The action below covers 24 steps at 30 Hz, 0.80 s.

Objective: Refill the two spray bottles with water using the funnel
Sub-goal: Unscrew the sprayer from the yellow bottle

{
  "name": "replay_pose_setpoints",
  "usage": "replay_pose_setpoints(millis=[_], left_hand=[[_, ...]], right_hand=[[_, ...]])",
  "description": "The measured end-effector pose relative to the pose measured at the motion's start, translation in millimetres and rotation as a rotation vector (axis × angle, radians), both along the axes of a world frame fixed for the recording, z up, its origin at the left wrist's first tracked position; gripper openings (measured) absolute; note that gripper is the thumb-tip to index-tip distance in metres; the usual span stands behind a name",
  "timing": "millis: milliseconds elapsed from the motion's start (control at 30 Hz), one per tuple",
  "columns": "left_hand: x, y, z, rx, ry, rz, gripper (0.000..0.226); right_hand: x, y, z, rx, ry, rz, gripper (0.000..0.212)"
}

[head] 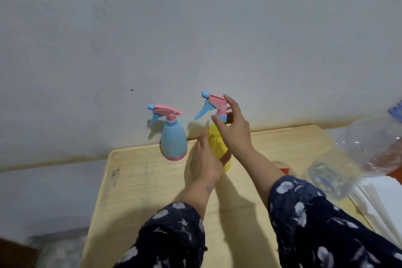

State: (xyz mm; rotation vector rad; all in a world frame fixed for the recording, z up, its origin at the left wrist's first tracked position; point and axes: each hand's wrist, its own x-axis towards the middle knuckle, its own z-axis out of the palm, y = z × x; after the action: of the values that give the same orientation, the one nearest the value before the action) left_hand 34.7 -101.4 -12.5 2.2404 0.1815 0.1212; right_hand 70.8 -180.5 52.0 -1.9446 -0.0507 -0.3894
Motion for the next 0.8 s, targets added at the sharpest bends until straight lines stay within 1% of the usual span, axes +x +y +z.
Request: replay_pose_setpoints(millis=[133,233,333,467,567,633,700,767,800], left_hand=[[-29,1,11,-0.028,0.02,-0.005,0.091],[-52,5,21,-0.062,0.045,0.029,0.089],[-73,7,32,-0.138,0.052,0.02,0.09],[-97,9,41,-0.26,0.051,0.037,0.092],[-112,16,43,-0.322,0.034,0.012,0.091],[-121,19,45,-0.314,0.029,0.022,0.087],[-128,19,48,-0.288,0.019,0.057,0.086],[-133,18,50,-0.27,0.009,0.071,0.083],[-134,17,50,-0.258,0.008,0.07,0.082]], right_hand=[[-19,2,12,-0.055,-0.006,-0.097,0.062],[-36,4,20,-0.062,0.014,-0.054,0.066],[-54,6,28,-0.001,0.014,0.013,0.068],[-74,6,40,0.095,0.023,0.166,0.067],[-85,-1,50,0.155,0.111,0.354,0.066],[-89,-5,54,0.129,0.182,0.457,0.065],[-94,-5,56,0.057,0.192,0.433,0.064],[-103,-4,56,-0.019,0.123,0.337,0.065],[-107,-4,55,-0.021,0.082,0.305,0.066]])
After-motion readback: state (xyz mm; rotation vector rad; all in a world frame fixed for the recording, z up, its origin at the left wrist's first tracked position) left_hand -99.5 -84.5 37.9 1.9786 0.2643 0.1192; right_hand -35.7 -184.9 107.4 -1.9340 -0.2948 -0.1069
